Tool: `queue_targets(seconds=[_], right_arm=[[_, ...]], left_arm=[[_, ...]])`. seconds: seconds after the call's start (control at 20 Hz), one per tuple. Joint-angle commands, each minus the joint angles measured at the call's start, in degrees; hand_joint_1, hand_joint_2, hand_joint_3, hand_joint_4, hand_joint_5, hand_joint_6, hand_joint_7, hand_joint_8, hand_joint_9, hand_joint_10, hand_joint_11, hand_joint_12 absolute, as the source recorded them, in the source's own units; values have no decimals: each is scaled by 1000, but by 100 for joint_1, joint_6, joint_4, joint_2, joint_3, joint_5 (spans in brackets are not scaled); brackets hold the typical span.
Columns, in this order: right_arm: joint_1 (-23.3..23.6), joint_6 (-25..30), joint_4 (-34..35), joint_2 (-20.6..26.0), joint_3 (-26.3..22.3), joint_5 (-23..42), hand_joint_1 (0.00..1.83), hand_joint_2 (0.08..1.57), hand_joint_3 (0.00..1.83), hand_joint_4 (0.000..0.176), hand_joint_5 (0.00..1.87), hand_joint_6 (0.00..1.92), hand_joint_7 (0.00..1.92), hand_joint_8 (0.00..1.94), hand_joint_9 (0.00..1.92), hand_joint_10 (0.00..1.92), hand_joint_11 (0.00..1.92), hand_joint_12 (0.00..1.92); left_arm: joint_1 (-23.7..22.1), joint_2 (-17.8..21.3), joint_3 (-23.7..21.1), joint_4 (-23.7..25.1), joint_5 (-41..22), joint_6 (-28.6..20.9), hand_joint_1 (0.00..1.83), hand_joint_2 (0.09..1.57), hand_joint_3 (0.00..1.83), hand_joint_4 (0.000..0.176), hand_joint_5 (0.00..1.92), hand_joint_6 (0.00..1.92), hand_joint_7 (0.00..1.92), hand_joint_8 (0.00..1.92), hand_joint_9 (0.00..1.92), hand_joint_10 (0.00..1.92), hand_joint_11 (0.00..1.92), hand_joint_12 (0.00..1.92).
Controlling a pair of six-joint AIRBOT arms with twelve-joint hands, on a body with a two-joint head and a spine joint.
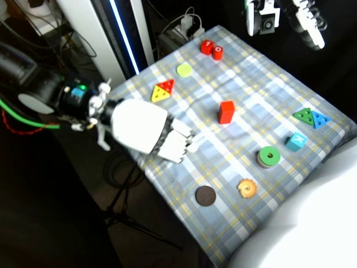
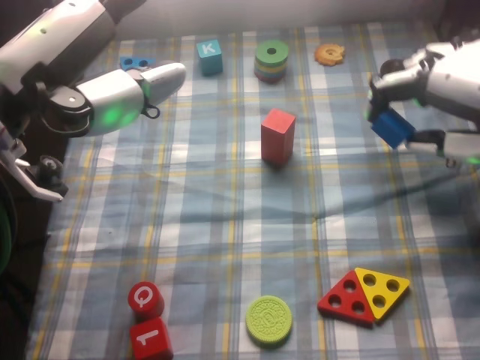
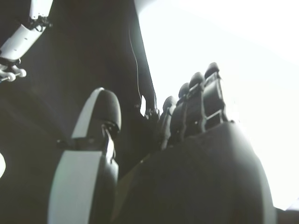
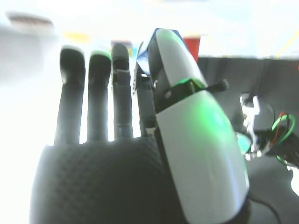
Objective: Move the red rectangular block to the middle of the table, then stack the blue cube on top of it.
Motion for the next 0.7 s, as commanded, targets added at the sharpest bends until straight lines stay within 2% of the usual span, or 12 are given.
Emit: queue_targets(seconds=[0.0, 0.05, 0.15, 0.2, 0.25, 0.3, 0.35, 0.4, 0.45, 0.5, 0.6, 0.65], right_arm=[[148, 27, -54, -61, 15, 653, 1126, 1289, 2, 0, 773, 1332, 568, 1603, 229, 1591, 4, 1921], [220, 27, -101, -106, 33, 630, 1151, 1287, 0, 0, 766, 1217, 600, 1718, 335, 1720, 158, 1921], [447, 31, -266, -305, 142, 526, 1179, 1258, 0, 0, 759, 1164, 725, 1617, 453, 1714, 242, 1921], [582, 34, -359, -430, 211, 462, 1142, 1254, 0, 0, 696, 1350, 778, 1431, 547, 1466, 193, 1911], [701, 34, -437, -519, 260, 400, 1150, 1259, 0, 0, 663, 1357, 798, 1450, 654, 1456, 416, 1919], [814, 34, -515, -618, 322, 336, 996, 1302, 4, 0, 644, 1481, 811, 1344, 893, 1498, 854, 1833], [908, 34, -576, -690, 370, 295, 946, 1317, 3, 0, 630, 1519, 843, 1469, 1031, 1600, 1065, 1805], [1030, 34, -655, -768, 420, 261, 924, 1330, 3, 0, 607, 1545, 789, 1513, 997, 1646, 1041, 1854], [1079, 34, -684, -795, 436, 251, 1082, 1343, 3, 0, 522, 1498, 703, 1672, 662, 1710, 629, 1908], [1151, 34, -735, -836, 460, 230, 1073, 1363, 4, 0, 550, 1516, 588, 1780, 469, 1844, 436, 1918], [1270, 34, -831, -938, 519, 170, 1054, 1373, 0, 0, 596, 1573, 508, 1767, 389, 1795, 369, 1921], [1291, 34, -848, -968, 534, 160, 1096, 1363, 0, 0, 674, 1582, 444, 1684, 300, 1640, 210, 1921]], left_arm=[[-7, 34, -19, 33, -841, -38, 743, 1422, 15, 96, 0, 0, 0, 0, 0, 0, 0, 0], [25, 34, -22, 0, -870, -38, 808, 1424, 11, 94, 0, 0, 0, 0, 0, 0, 0, 0], [172, 47, -39, -148, -995, -39, 861, 1421, 7, 86, 0, 0, 0, 0, 0, 0, 0, 0], [289, 75, -62, -262, -1096, -41, 931, 1410, 0, 63, 2, 1, 0, 0, 0, 0, 0, 0], [371, 93, -74, -334, -1159, -53, 937, 1411, 0, 66, 2, 1, 0, 0, 0, 0, 0, 0], [455, 101, -75, -404, -1207, -102, 940, 1416, 2, 89, 0, 0, 0, 0, 0, 0, 0, 0], [509, 101, -68, -441, -1225, -140, 957, 1418, 2, 76, 8, 3, 0, 0, 0, 0, 0, 0], [554, 100, -61, -485, -1236, -149, 906, 1426, 6, 74, 8, 2, 0, 0, 0, 0, 0, 0], [562, 99, -61, -499, -1239, -149, 824, 1439, 11, 80, 6, 1, 0, 0, 0, 0, 0, 0], [565, 96, -60, -512, -1246, -149, 764, 1447, 13, 93, 2, 0, 0, 0, 0, 0, 0, 0], [577, 84, -59, -539, -1269, -149, 750, 1452, 14, 92, 8, 3, 0, 0, 0, 0, 0, 0], [588, 84, -58, -547, -1273, -149, 752, 1455, 15, 97, 3, 1, 0, 0, 0, 0, 0, 0]])
